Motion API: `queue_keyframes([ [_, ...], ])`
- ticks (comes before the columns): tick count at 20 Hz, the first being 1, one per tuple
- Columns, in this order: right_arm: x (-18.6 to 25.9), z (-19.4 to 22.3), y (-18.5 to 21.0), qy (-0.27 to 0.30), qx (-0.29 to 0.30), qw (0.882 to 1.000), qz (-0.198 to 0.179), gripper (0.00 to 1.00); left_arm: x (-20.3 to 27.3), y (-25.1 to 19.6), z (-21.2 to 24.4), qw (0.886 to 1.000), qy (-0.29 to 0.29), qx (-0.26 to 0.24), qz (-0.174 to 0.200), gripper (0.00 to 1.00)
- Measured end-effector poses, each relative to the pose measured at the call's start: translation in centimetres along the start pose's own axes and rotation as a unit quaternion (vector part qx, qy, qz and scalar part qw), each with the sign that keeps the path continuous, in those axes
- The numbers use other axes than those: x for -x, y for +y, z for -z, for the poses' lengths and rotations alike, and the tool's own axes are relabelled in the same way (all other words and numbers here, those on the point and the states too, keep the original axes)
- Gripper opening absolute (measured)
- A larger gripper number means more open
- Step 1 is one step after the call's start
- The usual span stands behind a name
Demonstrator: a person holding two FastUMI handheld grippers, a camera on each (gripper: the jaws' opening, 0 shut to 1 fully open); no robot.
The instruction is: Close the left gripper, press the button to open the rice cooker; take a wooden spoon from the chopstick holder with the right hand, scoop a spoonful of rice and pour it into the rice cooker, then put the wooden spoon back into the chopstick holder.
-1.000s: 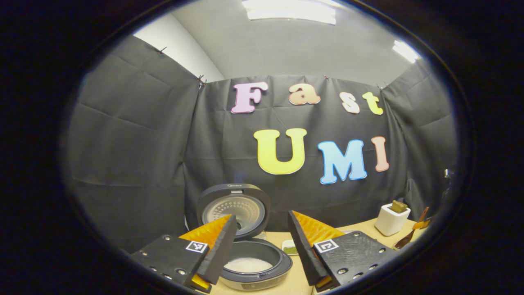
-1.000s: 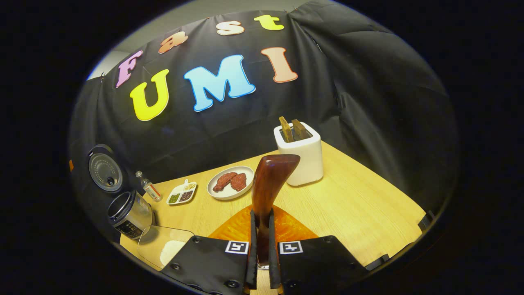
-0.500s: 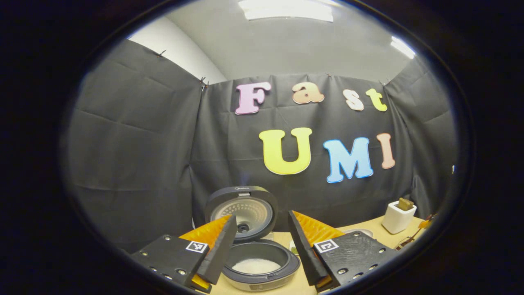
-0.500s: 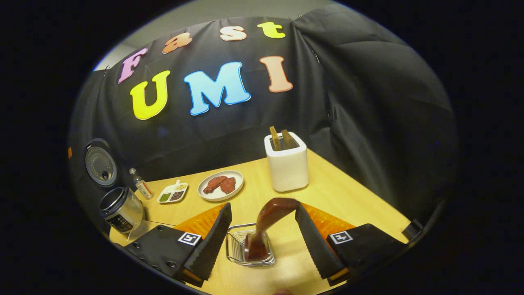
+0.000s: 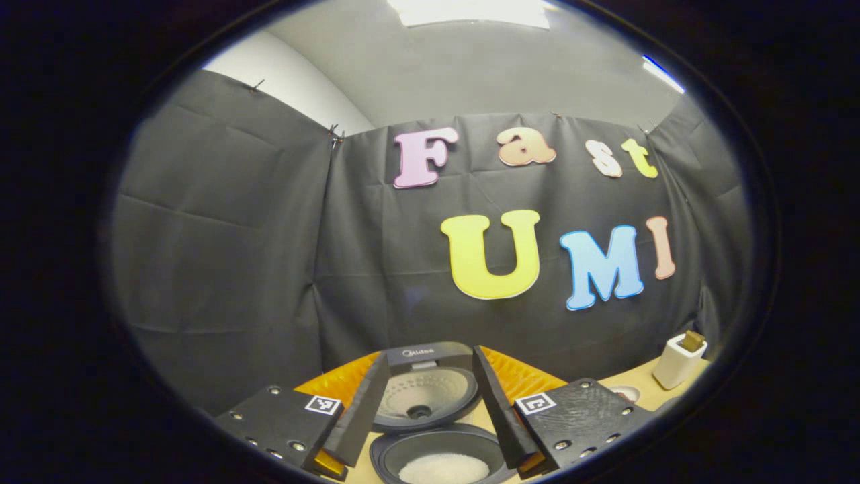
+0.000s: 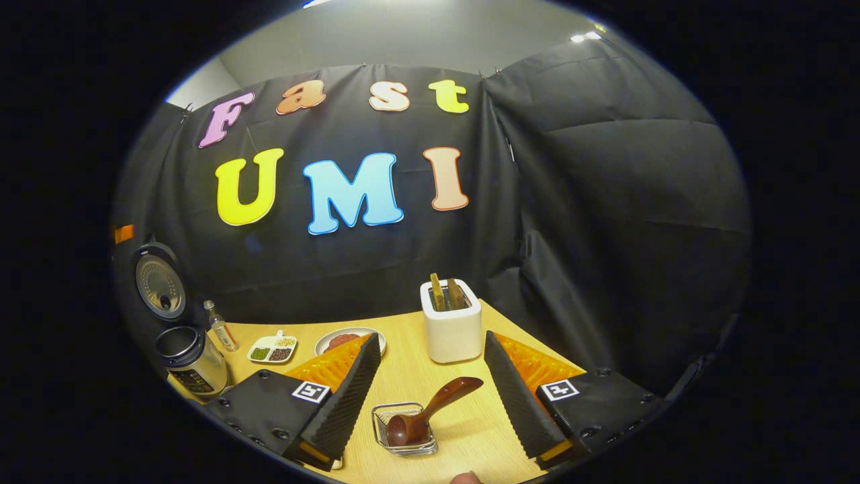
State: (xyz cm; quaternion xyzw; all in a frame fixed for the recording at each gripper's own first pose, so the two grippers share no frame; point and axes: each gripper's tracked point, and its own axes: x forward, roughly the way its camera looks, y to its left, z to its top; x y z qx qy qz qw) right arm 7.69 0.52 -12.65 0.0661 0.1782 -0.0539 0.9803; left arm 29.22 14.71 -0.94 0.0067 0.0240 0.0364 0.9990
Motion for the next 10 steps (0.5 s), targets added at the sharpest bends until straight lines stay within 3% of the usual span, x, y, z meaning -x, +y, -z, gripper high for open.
queue_keyframes([
  [4,0.2,0.8,1.6,0.005,0.003,1.000,0.009,0.98,-6.1,2.1,-0.6,1.000,-0.011,0.008,0.003,0.78],
  [10,0.6,0.6,3.7,0.008,0.018,1.000,0.009,0.98,-13.0,3.4,3.3,1.000,0.024,0.016,0.008,0.79],
])
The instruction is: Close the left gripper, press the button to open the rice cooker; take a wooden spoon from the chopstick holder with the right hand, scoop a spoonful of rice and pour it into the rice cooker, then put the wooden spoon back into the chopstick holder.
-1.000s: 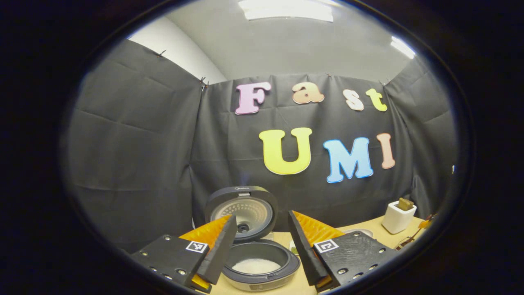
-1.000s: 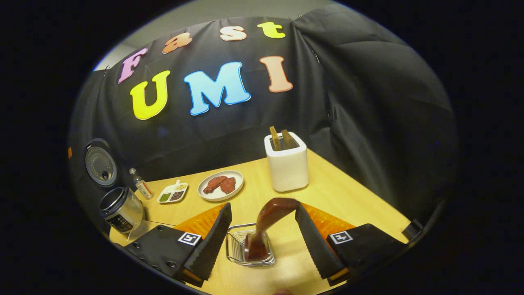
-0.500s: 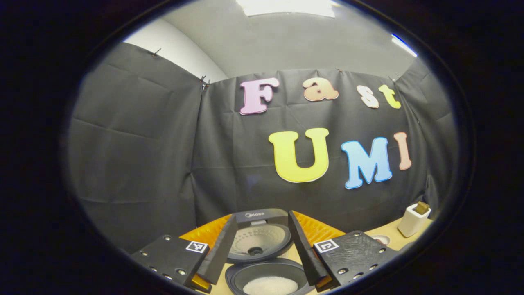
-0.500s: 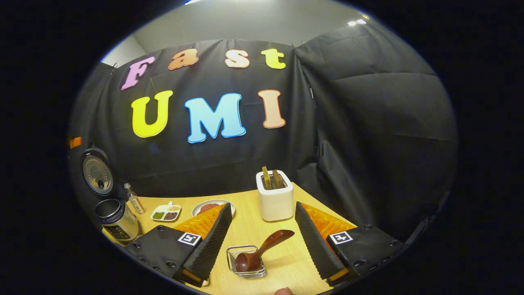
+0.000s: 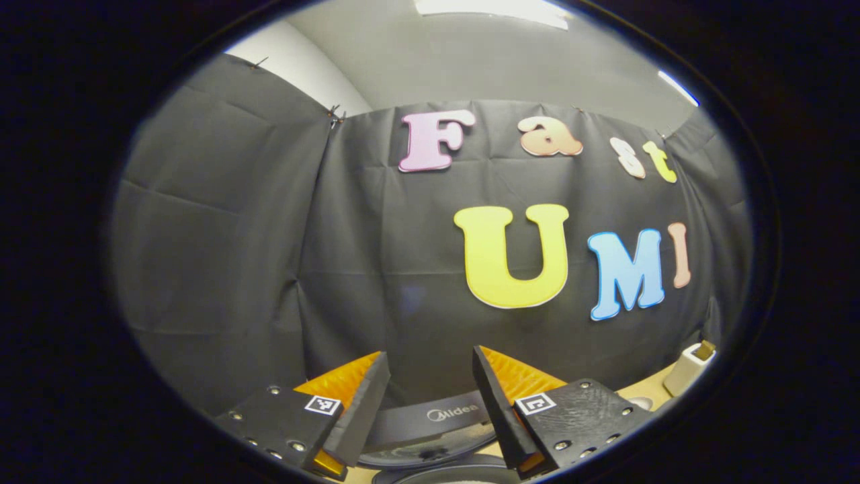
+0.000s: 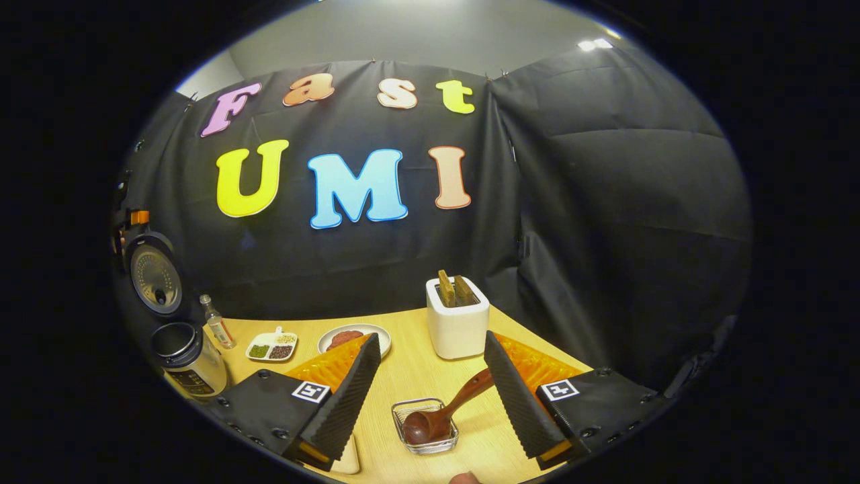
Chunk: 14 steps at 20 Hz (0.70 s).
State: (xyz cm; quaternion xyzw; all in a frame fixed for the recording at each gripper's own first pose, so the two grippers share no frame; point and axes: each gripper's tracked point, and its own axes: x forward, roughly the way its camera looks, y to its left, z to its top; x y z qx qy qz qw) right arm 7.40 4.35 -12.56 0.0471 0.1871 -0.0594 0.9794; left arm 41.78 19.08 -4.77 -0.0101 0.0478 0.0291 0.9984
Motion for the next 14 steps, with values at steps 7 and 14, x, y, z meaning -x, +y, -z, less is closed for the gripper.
queue_keyframes([
  [7,0.3,-1.3,1.4,-0.010,0.024,0.999,-0.030,0.98,1.5,-1.4,2.8,0.999,0.036,0.009,0.014,0.80],
  [14,0.4,-1.9,0.8,-0.013,0.027,0.998,-0.062,0.98,7.2,-4.1,4.6,0.998,0.052,0.011,0.018,0.80],
])
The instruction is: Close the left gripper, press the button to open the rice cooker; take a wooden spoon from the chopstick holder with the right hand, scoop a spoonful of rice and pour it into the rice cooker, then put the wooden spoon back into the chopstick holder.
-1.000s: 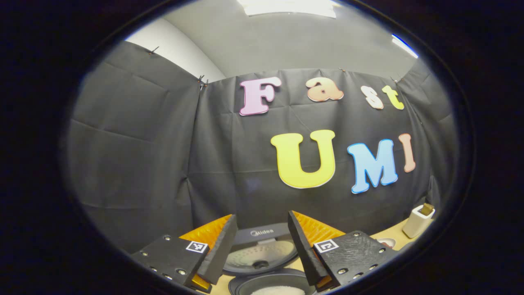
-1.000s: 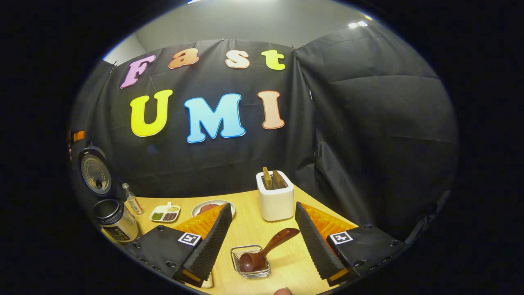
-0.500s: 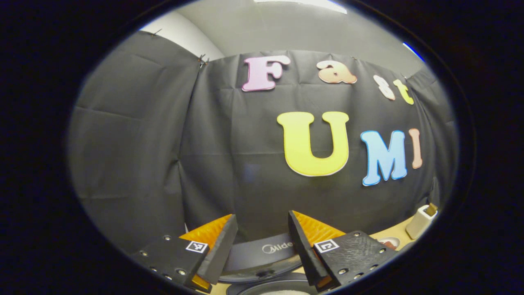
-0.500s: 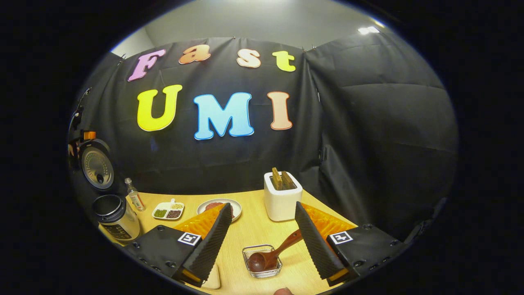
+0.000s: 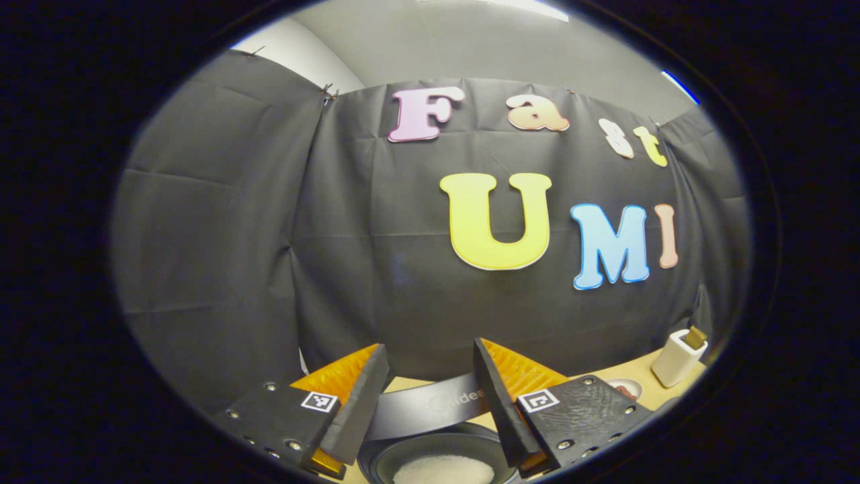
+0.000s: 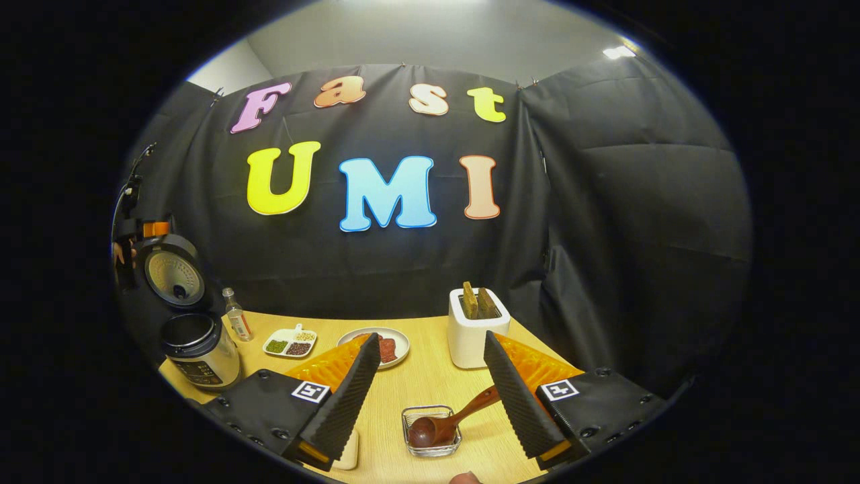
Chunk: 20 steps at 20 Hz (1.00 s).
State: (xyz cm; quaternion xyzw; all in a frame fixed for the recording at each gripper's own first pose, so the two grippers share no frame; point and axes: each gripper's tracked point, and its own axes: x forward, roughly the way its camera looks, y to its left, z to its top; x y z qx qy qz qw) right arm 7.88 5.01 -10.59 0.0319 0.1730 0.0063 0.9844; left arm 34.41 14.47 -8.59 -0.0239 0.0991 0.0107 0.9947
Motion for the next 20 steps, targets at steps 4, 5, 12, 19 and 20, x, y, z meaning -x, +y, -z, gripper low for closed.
queue_keyframes([
  [4,0.3,-0.5,-0.7,-0.004,-0.003,1.000,-0.014,0.98,3.1,-1.6,2.2,1.000,0.008,-0.002,0.004,0.80],
  [5,0.4,-0.5,-0.9,-0.005,-0.001,1.000,-0.018,0.98,4.0,-2.0,2.8,1.000,0.012,-0.001,0.005,0.80],
  [12,1.1,-0.6,-2.2,-0.004,0.006,0.999,-0.039,0.98,8.5,-4.5,8.4,0.999,0.050,0.006,0.008,0.80],
  [19,1.8,-0.1,-3.8,0.002,0.011,0.999,-0.045,0.98,12.0,-6.1,13.8,0.997,0.080,0.011,0.000,0.81],
  [20,1.9,-0.1,-4.0,0.002,0.011,0.999,-0.044,0.98,12.2,-6.3,14.6,0.996,0.084,0.011,-0.002,0.82],
])
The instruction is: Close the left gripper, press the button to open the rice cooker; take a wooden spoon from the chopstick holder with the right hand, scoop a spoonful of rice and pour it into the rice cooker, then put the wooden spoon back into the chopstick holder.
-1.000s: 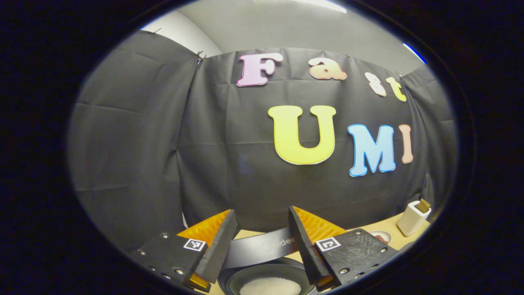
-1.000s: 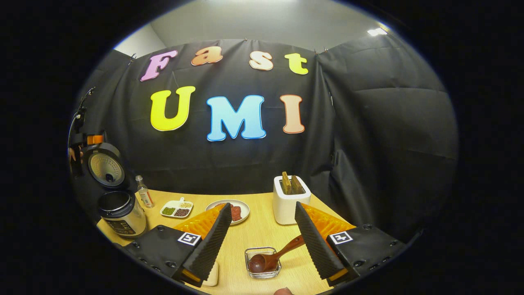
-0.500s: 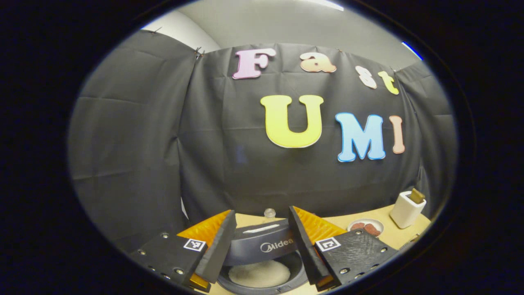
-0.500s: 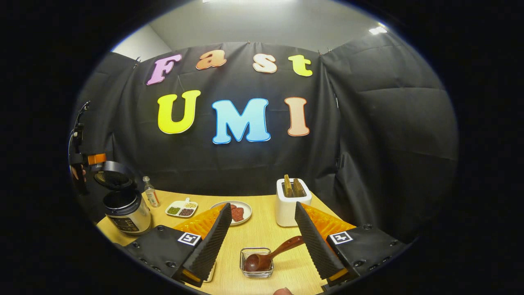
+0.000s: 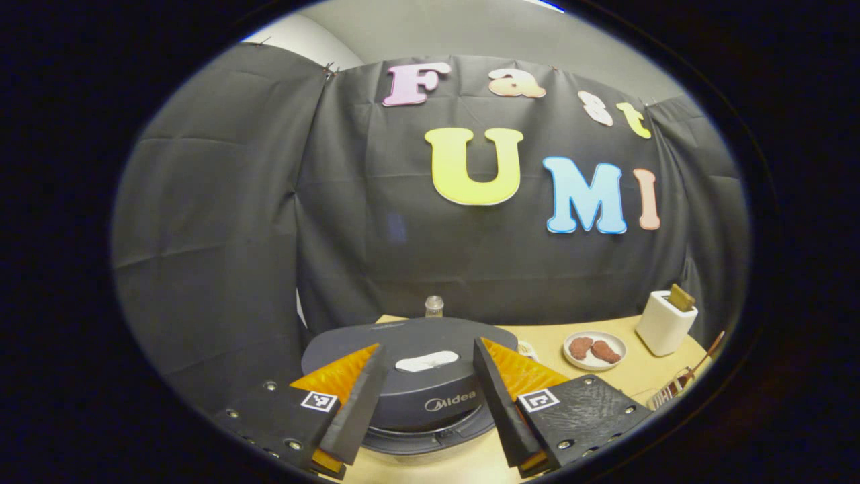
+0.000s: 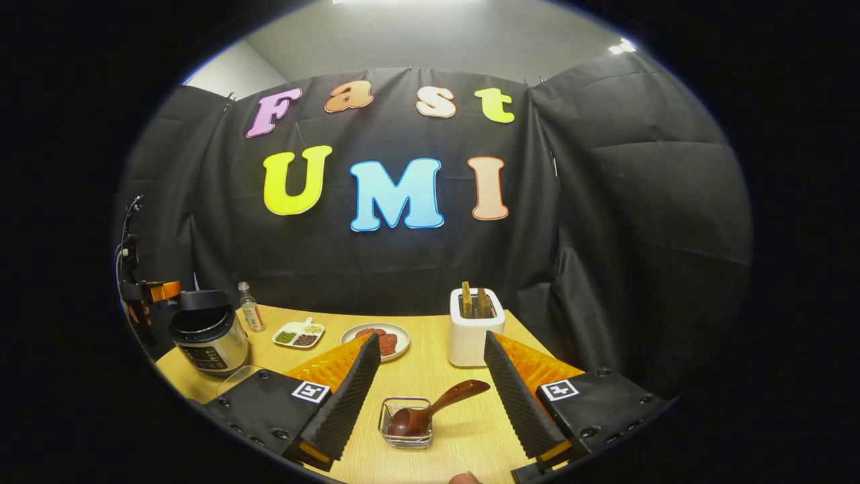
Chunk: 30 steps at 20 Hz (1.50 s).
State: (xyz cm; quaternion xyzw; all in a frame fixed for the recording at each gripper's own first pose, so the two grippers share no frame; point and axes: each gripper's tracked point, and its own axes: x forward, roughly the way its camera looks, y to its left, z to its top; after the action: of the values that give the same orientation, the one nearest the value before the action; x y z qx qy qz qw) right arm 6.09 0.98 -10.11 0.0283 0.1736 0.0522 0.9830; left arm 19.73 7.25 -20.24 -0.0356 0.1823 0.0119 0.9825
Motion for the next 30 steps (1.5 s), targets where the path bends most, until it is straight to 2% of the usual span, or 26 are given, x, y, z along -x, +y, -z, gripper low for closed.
queue_keyframes([
  [6,0.4,0.3,-0.9,0.003,0.000,1.000,0.006,0.98,0.4,-0.6,4.2,1.000,0.019,-0.014,-0.009,0.80],
  [8,0.5,0.2,-1.3,0.001,-0.001,1.000,0.011,0.98,0.4,-0.7,5.5,0.999,0.026,-0.018,-0.012,0.83],
  [12,0.6,0.3,-1.4,0.003,0.001,1.000,0.011,0.98,0.4,-0.9,6.2,0.999,0.025,-0.026,-0.016,0.82],
  [13,0.5,0.3,-1.4,0.003,0.002,1.000,0.011,0.98,0.5,-0.9,6.4,0.999,0.026,-0.022,-0.018,0.84],
  [15,0.6,0.3,-1.3,0.003,0.003,1.000,0.009,0.98,0.8,-0.8,6.8,0.999,0.025,-0.019,-0.023,0.82],
  [16,0.6,0.2,-1.2,0.002,0.003,1.000,0.008,0.98,0.6,-0.8,6.8,0.999,0.015,-0.018,-0.022,0.87],
  [17,0.6,0.2,-1.1,0.001,0.003,1.000,0.006,0.98,0.9,-0.9,8.1,0.999,0.034,-0.015,-0.024,0.86],
  [18,0.7,0.1,-0.9,-0.001,0.002,1.000,0.002,0.98,0.6,-1.0,7.4,0.999,0.013,-0.020,-0.024,0.82],
  [23,1.3,-1.3,-1.0,-0.021,-0.008,1.000,-0.009,0.98,1.7,-1.6,6.3,0.999,0.005,-0.027,-0.027,0.84],
  [26,1.8,-2.5,-1.2,-0.038,-0.009,0.999,-0.021,0.98,5.2,-3.9,1.5,0.999,-0.032,-0.031,-0.013,0.84],
  [30,2.9,-3.6,-0.6,-0.055,-0.009,0.997,-0.054,0.98,11.7,-7.5,-4.5,0.995,-0.082,-0.054,0.005,0.83],
])
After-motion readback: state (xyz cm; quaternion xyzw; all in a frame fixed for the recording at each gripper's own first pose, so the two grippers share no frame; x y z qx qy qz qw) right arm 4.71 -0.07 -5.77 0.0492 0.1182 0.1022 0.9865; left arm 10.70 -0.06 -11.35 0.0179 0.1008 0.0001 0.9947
